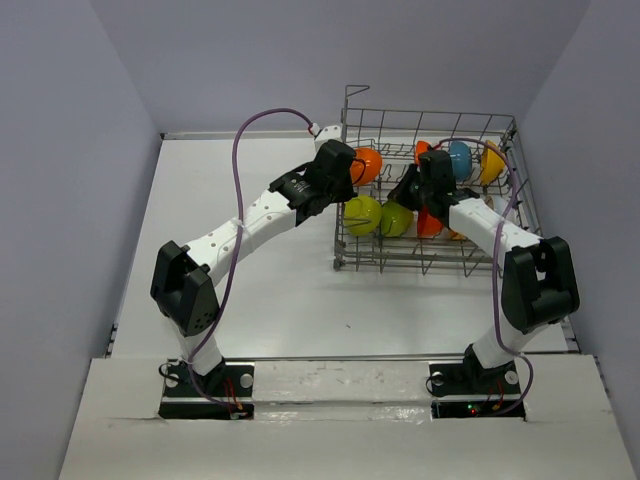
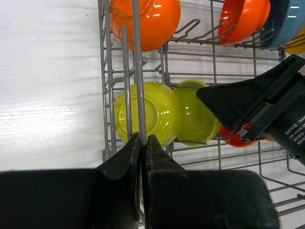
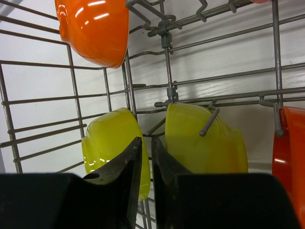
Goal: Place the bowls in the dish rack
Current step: Turn the bowl upside down over the dish rack.
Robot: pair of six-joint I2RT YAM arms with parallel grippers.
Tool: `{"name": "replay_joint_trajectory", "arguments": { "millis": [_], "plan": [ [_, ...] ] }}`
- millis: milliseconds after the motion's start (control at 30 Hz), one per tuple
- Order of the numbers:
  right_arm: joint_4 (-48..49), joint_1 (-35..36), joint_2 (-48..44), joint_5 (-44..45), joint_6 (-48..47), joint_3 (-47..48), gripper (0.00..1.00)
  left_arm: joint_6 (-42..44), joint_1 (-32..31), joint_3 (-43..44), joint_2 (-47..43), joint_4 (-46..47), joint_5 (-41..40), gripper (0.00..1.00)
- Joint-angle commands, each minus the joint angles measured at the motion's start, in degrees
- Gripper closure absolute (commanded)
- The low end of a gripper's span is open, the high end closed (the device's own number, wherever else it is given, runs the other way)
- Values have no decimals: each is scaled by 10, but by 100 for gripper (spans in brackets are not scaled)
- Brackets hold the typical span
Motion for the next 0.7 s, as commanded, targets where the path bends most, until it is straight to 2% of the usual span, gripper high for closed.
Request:
{"name": "replay_joint_trajectory", "arguments": {
  "millis": [0, 67, 467, 667],
  "plan": [
    [-31, -3, -25, -17, -37, 46, 75, 8, -18, 9, -7, 24, 25, 100],
    [-60, -3, -25, -45, -59, 69, 70, 7, -18, 8, -8, 25, 25, 100],
    [-162, 41, -56, -54, -124, 112, 71, 5, -20, 3, -9, 29, 25, 100],
    [-171, 78, -51, -46, -131, 111, 84, 6, -20, 3, -11, 30, 25, 100]
  ]
}}
